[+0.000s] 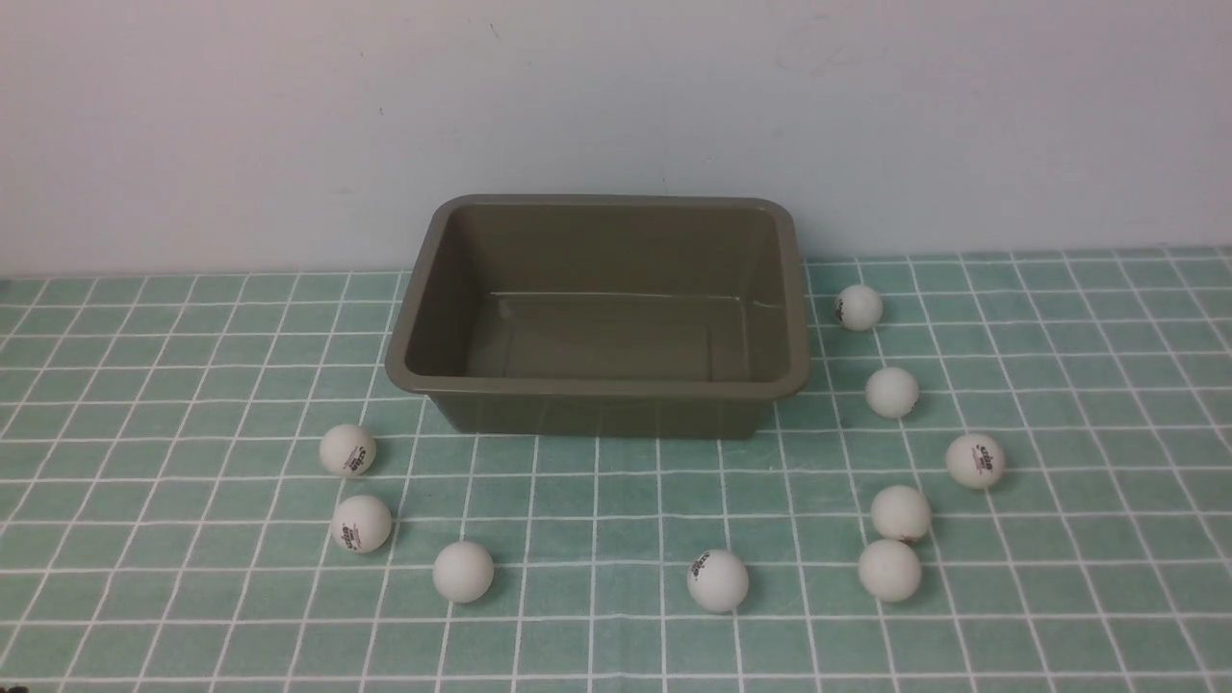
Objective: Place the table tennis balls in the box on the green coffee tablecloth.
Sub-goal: 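Reach for and grasp a ping pong ball on the table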
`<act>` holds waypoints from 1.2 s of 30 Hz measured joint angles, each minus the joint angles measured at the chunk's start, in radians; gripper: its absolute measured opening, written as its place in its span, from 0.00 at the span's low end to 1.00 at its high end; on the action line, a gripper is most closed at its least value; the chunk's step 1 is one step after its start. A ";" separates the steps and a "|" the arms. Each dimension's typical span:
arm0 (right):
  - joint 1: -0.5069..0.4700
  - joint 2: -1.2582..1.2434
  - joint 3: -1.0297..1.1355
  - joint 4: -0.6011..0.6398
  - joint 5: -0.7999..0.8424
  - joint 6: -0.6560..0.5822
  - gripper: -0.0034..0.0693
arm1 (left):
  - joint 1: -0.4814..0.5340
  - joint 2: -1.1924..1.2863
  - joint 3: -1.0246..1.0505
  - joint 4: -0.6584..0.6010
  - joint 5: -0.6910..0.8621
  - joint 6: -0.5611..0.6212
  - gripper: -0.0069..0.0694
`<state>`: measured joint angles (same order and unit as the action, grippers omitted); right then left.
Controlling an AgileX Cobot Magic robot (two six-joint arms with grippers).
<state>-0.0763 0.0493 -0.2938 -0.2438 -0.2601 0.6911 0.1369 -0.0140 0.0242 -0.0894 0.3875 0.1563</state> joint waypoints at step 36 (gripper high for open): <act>0.000 1.022 -0.571 -1.257 0.635 1.061 0.03 | 0.000 0.000 0.000 0.000 0.000 0.000 0.09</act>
<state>-0.0763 1.0713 -0.8649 -1.5010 0.3745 1.7524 0.1369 -0.0140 0.0242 -0.0894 0.3873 0.1563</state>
